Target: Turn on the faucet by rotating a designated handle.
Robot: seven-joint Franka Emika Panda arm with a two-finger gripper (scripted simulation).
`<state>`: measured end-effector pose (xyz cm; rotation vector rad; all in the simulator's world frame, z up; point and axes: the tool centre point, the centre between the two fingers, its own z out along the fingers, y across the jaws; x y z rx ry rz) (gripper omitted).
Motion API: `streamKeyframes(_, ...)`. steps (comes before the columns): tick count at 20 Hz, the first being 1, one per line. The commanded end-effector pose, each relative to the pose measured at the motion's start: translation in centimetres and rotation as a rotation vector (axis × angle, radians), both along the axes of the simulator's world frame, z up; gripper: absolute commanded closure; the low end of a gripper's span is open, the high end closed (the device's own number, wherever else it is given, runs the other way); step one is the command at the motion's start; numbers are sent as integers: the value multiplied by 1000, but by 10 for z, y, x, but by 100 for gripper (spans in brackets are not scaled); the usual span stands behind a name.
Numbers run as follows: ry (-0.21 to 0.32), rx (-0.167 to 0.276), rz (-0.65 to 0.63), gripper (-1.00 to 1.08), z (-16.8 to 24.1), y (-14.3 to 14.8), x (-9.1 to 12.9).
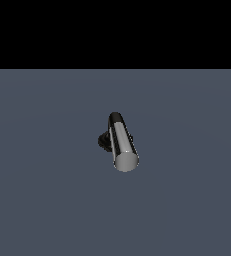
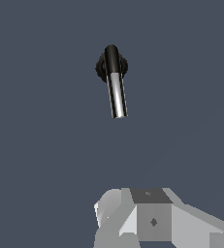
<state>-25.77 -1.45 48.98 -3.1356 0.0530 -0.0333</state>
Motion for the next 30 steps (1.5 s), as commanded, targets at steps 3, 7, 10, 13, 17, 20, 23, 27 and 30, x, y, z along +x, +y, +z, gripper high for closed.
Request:
streamKeyframes(3,0,0,1,108,-1,0,0)
streamKeyframes(7,0,0,5,108,-9,1,2)
streamKeyframes(10,1,0,12,108,-20,2,4)
streamKeyframes(13,2,-1,21,108,-36,3,7)
streamKeyframes(17,3,-1,36,108,-63,6,12)
streamKeyframes(20,5,-2,51,108,-88,9,17)
streamKeyframes(23,6,-2,66,108,-115,11,22)
streamKeyframes(27,8,-3,86,108,-149,15,29)
streamKeyframes(30,9,-3,100,108,-173,18,34)
